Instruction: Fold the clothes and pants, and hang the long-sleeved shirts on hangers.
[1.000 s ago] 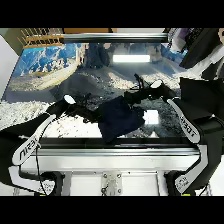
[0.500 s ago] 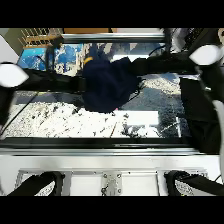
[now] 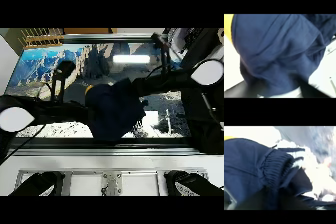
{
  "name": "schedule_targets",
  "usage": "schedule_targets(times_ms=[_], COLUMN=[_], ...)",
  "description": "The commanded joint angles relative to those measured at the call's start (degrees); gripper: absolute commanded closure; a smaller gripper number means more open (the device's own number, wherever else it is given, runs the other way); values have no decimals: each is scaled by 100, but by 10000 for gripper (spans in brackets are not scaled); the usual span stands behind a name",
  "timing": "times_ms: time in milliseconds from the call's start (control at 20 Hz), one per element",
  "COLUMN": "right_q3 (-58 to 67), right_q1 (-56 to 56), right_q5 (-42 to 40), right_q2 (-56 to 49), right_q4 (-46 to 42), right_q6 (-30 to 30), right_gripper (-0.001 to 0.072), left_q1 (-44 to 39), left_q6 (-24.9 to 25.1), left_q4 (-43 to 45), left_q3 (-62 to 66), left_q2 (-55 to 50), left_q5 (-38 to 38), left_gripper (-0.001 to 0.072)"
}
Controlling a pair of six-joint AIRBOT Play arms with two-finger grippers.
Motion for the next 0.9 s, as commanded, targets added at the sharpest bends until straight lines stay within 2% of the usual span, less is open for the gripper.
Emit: schedule_targets(times_ms=[0,100,250,350,500,650,850], right_q3=[-741,-734,-743,-927,-1657,-2671,-3683], right_q1=[-133,-535,-1287,-1589,-1665,-1668,-1659], right_q5=[-577,-717,-229,205,326,271,-439], right_q2=[-160,-264,-243,-243,-243,-251,-258], right_q4=[-192,-190,-350,-837,-1329,-1325,-1134], right_q6=[166,140,-52,-52,-262,-728,-813], right_gripper=[54,139,134,134,134,133,130], left_q1=[380,1025,1941,2251,2293,2302,2186], left_q6=[-221,-197,129,306,608,1182,1471], left_q4=[-313,-688,-852,-857,-975,-1720,-2321], left_q3=[-778,-688,-625,-636,-636,-625,-208], left_q2=[-227,-662,-1235,-1644,-2378,-3086,-4072], left_q5=[844,949,608,452,514,699,610], left_gripper=[24,24,24,24,24,24,24])
